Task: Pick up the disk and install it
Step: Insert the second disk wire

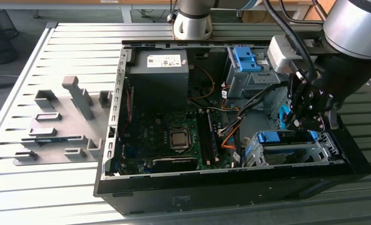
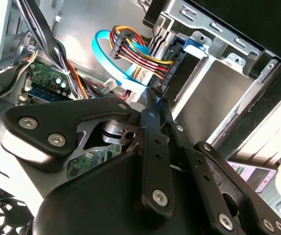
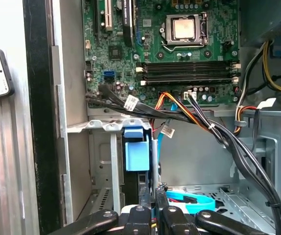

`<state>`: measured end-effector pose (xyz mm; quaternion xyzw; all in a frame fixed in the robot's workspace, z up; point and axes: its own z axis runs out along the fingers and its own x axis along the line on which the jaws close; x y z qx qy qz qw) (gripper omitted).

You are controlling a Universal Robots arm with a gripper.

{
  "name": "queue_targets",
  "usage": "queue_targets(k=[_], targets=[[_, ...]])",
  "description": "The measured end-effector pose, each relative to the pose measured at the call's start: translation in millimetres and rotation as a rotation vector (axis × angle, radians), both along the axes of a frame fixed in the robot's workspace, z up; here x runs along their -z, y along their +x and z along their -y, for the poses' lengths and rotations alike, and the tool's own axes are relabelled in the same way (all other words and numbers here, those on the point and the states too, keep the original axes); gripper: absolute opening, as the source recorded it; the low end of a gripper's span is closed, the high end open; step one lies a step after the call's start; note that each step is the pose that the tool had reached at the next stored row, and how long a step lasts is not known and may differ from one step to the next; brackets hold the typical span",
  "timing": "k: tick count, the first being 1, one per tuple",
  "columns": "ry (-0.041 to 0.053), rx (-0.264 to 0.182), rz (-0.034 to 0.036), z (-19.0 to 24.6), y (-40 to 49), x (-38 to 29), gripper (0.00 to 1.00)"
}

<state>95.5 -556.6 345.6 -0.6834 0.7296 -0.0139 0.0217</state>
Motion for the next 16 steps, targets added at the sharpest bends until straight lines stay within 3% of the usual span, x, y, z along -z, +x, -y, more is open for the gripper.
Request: queue_targets(k=[6,10,16], targets=[[0.0387,0.000,0.0014,7.6,0.0,3.4,0.16],[0.0412,0.000,0.0014,10.2,0.0,6.2,0.16],[0.0412,0.002,0.0015,10.4,0.0,8.6,0.16]])
